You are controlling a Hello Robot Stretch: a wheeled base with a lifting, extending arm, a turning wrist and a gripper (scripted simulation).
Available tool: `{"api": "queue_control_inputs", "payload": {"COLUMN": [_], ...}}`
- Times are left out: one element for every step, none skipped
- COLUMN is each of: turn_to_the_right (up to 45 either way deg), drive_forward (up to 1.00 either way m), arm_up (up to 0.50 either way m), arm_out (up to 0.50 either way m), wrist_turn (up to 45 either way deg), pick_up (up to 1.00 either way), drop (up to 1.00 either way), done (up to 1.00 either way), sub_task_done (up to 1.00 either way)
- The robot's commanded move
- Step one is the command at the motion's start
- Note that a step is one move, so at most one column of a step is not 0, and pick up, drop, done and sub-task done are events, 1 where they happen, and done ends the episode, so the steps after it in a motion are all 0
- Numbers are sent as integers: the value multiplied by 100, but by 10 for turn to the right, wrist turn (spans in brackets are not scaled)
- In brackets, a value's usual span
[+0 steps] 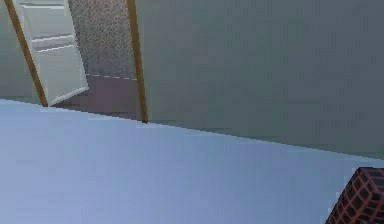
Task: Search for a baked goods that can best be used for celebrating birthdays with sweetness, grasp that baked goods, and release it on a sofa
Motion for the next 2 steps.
{"api": "queue_control_inputs", "payload": {"turn_to_the_right": [0, 0], "drive_forward": [0, 0], "arm_up": [0, 0], "arm_out": [-8, 0], "wrist_turn": [0, 0], "pick_up": [0, 0], "drop": [0, 0], "done": [0, 100], "sub_task_done": [0, 0]}}
